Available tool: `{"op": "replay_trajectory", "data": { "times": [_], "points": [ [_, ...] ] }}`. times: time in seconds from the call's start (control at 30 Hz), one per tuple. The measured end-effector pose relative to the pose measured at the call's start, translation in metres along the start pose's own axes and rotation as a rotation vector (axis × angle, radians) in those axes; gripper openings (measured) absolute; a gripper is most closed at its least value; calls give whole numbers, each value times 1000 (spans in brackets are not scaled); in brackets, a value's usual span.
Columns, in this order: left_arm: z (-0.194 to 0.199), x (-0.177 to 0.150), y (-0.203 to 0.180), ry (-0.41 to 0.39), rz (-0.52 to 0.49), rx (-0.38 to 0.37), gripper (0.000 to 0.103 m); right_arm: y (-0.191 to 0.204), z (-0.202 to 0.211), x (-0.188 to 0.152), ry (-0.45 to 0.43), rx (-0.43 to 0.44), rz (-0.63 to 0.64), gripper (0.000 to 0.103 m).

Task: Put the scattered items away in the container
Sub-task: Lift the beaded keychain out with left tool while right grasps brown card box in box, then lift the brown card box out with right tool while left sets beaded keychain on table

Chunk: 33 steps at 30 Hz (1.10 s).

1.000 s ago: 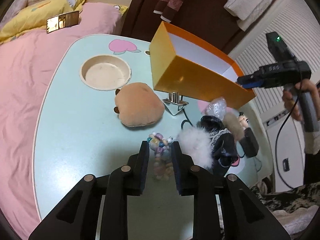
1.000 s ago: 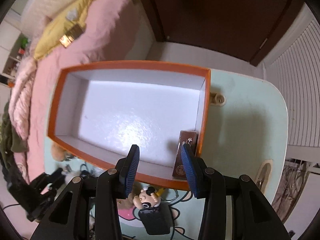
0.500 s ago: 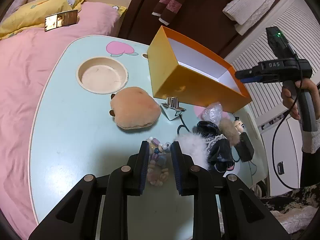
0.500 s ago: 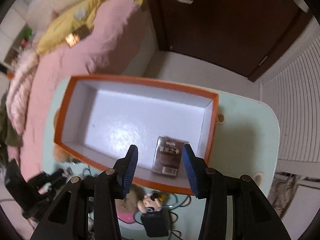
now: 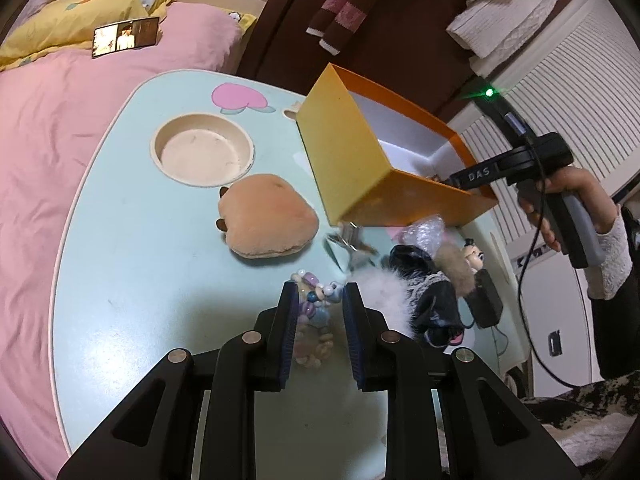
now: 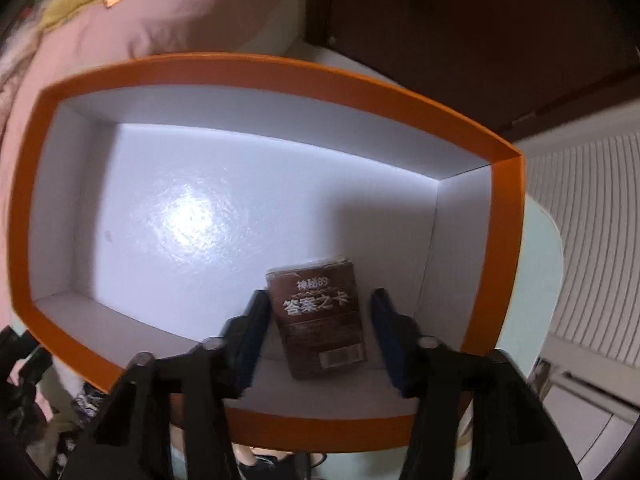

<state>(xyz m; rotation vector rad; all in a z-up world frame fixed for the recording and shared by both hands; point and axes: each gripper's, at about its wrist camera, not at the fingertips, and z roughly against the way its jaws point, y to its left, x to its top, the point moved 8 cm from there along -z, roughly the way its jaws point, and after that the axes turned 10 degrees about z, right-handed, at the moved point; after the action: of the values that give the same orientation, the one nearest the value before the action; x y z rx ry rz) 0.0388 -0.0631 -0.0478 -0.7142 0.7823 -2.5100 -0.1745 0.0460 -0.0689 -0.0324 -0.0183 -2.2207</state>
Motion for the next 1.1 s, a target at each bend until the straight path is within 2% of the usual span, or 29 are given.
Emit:
{"op": "replay_trajectory", "data": {
  "times": [0.2, 0.43, 0.53, 0.67, 0.73, 0.8, 0.93, 1.03, 1.1],
  "points": [
    [-1, -1, -1, 1, 2, 2, 24, 2, 8, 0, -89, 57, -29, 40],
    [0, 1, 4, -2, 21, 14, 24, 4, 72, -8, -358, 193, -92, 40],
    [1, 1, 7, -2, 36, 16, 37, 20, 98, -28, -425, 256, -74, 40],
    [5, 0, 2, -6, 33, 8, 47, 47, 108, -63, -442, 301, -56, 40],
    [7, -1, -2, -8, 22, 12, 49, 59, 100, -81, -437, 305, -64, 40],
    [8, -1, -5, -12, 11, 16, 49, 64, 91, -82, -421, 288, -80, 41],
    [17, 11, -10, -60, 23, 14, 49, 42, 73, -103, -394, 238, -174, 41],
    [20, 29, -18, -74, 25, 8, 49, 15, 60, -124, -366, 162, -254, 41],
    [16, 43, -27, -82, -4, 50, 49, 4, 48, -137, -327, 97, -273, 41]
  ]
}}
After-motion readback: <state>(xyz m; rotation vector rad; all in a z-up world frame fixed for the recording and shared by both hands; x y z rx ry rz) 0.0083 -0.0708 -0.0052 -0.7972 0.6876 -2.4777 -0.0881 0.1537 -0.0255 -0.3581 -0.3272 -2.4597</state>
